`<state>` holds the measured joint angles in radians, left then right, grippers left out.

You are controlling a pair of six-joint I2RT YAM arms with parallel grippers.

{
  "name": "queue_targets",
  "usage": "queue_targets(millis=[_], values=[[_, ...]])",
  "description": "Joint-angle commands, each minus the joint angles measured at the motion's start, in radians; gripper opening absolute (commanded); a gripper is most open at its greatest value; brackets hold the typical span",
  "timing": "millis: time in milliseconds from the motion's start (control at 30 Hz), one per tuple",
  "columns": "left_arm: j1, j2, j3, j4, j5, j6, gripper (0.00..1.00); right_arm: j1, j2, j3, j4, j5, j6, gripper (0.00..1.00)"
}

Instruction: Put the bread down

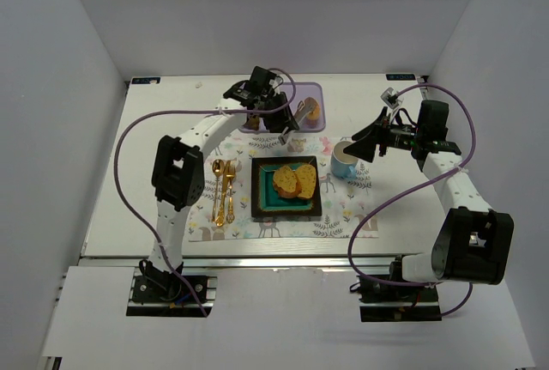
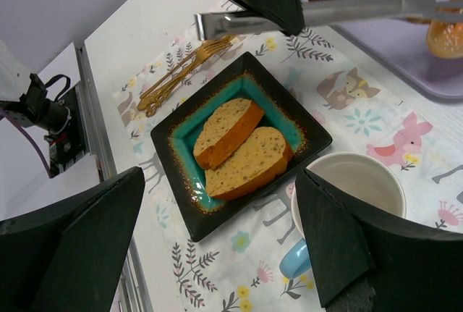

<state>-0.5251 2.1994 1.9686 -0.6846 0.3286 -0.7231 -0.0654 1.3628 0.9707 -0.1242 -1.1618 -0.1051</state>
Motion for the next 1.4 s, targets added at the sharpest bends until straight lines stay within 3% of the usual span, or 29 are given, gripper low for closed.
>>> queue_targets(millis=[0, 67, 167, 333, 533, 733, 1000, 1100, 1133, 1167, 1200, 1367], values=[[0.007, -0.199, -0.048, 0.085, 0.004, 0.004, 0.15, -0.007, -0.018, 0.000, 0.011, -0.027, -0.007, 0.89], [0.007, -0.284, -0.095, 0.086, 0.007, 0.017, 0.14, -0.007, -0.019, 0.003, 0.009, -0.026, -0.007, 0.89], [0.007, -0.401, -0.270, 0.083, -0.002, 0.030, 0.12, -0.008, -0.018, 0.003, 0.008, -0.027, -0.008, 0.90], [0.017, -0.729, -0.665, 0.039, -0.006, 0.010, 0.12, -0.008, -0.014, 0.002, 0.011, -0.030, -0.007, 0.89], [0.030, -1.007, -0.943, -0.001, -0.014, -0.050, 0.10, -0.004, -0.008, 0.008, 0.012, -0.032, -0.005, 0.89], [0.031, -1.023, -1.028, 0.003, -0.016, -0.059, 0.11, 0.004, -0.008, 0.022, 0.003, -0.033, -0.005, 0.89], [0.065, -0.974, -1.022, -0.003, -0.062, -0.059, 0.11, 0.006, -0.018, 0.029, -0.035, -0.033, -0.031, 0.89], [0.066, -0.965, -1.016, -0.024, -0.062, -0.044, 0.20, 0.006, -0.018, 0.028, -0.040, -0.033, -0.031, 0.89], [0.066, -0.965, -1.013, -0.030, -0.063, -0.041, 0.26, 0.006, -0.016, 0.028, -0.040, -0.033, -0.031, 0.89], [0.066, -0.966, -1.011, -0.035, -0.063, -0.038, 0.40, 0.007, -0.016, 0.028, -0.041, -0.033, -0.031, 0.89], [0.068, -0.975, -1.011, -0.041, -0.066, -0.038, 0.45, 0.006, -0.016, 0.028, -0.040, -0.033, -0.031, 0.89], [0.068, -1.000, -1.001, -0.052, -0.065, -0.035, 0.53, 0.006, -0.007, 0.036, -0.034, -0.033, -0.028, 0.90]])
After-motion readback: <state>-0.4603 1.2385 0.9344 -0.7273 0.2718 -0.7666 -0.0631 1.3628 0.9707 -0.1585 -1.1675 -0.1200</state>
